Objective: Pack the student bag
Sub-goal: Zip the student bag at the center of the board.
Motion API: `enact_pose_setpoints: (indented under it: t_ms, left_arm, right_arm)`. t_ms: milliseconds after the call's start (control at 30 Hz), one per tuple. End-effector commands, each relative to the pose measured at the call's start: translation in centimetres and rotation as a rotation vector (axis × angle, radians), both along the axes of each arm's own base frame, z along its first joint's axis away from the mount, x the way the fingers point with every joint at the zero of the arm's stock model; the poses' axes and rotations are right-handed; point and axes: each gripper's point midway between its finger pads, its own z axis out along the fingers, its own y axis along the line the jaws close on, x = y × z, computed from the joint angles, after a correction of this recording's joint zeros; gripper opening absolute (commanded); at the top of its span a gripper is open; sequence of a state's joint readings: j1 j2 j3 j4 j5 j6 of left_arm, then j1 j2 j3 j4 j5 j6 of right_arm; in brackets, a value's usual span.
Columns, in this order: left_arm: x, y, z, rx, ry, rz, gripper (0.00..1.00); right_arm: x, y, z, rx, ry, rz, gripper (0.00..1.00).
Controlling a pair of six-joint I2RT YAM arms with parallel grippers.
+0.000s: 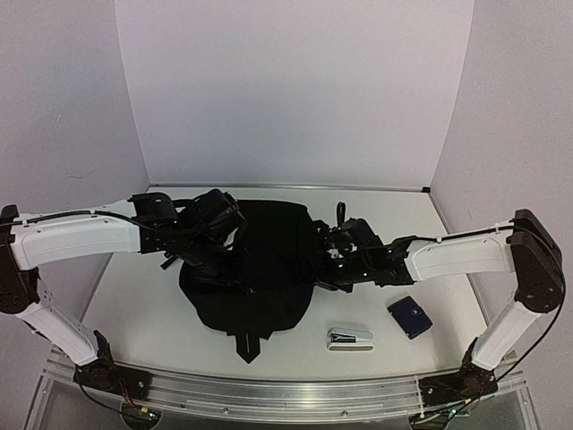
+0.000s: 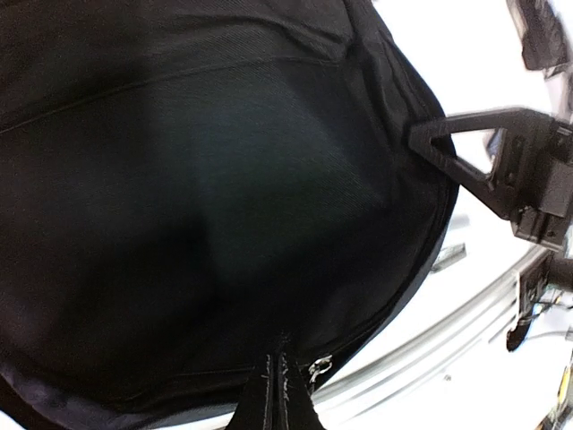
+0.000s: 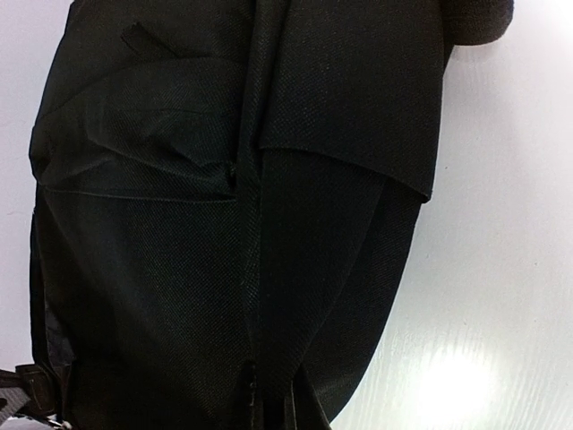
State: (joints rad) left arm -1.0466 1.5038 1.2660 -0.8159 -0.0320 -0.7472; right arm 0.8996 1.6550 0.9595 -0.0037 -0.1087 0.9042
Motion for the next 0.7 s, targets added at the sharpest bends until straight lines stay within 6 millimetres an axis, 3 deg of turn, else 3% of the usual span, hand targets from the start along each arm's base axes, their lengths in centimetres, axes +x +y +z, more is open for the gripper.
enact_pose_setpoints:
  t_ms: [0, 333, 667]
  left_arm:
    - [1.4, 2.6, 2.6, -0.039, -0.118, 0.129, 0.0]
    - [1.4, 4.9, 2.7, -0.096, -0.133, 0.195, 0.0]
    - [3.5, 10.1, 3.8, -0.12, -0.195, 0.304, 0.0]
  right_arm:
    - [2.1, -2.2, 0.6, -0.006, -0.048, -0.097, 0.0]
    - [3.5, -5.3, 0.6, -0.021, -0.054, -0.194, 0.0]
    - [4.2, -7.5, 0.6, -0.026, -0.053, -0.241, 0.0]
